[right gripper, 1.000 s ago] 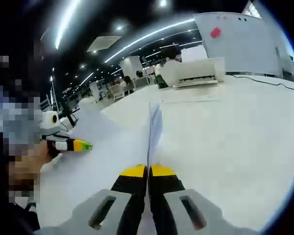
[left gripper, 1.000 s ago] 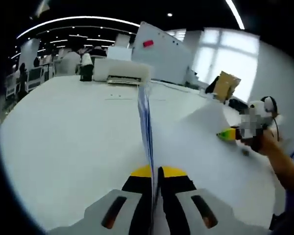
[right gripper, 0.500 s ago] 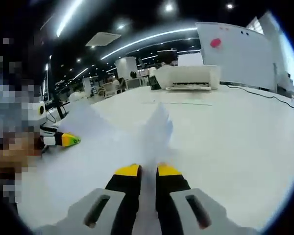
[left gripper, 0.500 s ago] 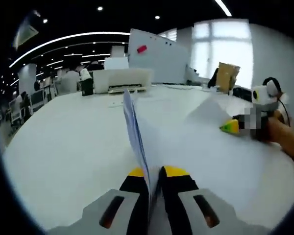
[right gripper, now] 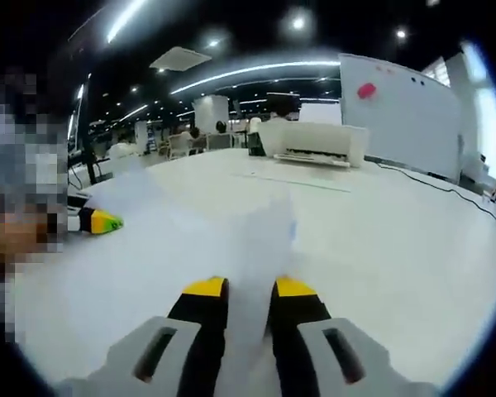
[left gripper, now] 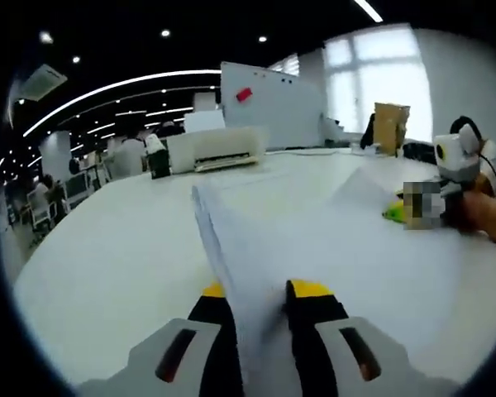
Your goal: Organize the stack of printing papers by aligning and flattening the scattered papers on the table
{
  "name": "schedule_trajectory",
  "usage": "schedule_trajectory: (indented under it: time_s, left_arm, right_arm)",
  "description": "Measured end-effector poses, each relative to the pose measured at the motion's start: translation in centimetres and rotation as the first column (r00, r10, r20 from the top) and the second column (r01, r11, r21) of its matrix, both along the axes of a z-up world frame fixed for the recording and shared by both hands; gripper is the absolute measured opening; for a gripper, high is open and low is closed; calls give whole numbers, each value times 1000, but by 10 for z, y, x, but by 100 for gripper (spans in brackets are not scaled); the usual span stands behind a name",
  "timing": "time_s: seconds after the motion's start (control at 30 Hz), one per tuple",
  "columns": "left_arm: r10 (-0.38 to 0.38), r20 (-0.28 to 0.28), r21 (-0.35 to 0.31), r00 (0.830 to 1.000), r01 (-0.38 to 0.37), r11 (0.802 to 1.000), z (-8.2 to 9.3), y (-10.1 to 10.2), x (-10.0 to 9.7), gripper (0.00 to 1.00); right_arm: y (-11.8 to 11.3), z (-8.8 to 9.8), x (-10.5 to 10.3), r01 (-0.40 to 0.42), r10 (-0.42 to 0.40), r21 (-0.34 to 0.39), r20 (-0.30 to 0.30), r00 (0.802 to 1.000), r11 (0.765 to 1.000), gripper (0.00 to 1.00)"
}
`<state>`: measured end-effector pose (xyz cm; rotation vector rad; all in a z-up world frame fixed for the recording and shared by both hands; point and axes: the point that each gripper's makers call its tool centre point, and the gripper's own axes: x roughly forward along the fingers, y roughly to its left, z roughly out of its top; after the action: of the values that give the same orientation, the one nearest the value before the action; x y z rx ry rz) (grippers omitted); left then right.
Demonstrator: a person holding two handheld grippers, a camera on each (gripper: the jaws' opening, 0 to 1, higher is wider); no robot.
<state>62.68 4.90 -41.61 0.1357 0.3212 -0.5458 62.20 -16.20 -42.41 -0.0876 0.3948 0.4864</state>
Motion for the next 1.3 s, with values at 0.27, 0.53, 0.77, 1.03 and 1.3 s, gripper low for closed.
schedule_trajectory:
  time_s: [0.27,0.53,0.77,1.03,1.3]
  left_arm:
    - [53,64,41,997,-56,998,3,10,2,39]
    - [88,97,58,991,-94,994,6,17,5,51]
    - [128,119,56,985,-135,989,8,23,9,74]
    - [154,129,16,980,-157,987,16,30,13,85]
    - [138,122,-8,983,-138,990,24,43,12,97]
  right_arm:
    - [-4,0,2,18,-17,-8,12,1000,1000,20]
    - [-8,0,5,31,-30,-28,33,999,999,25]
    - [-15,2,9,66,-62,-64,68,996,996,37]
    - [-10,9,9,71,-71,-2,80,994,997,70]
    - [-17,17,4,67,-70,60,55,996,996,90]
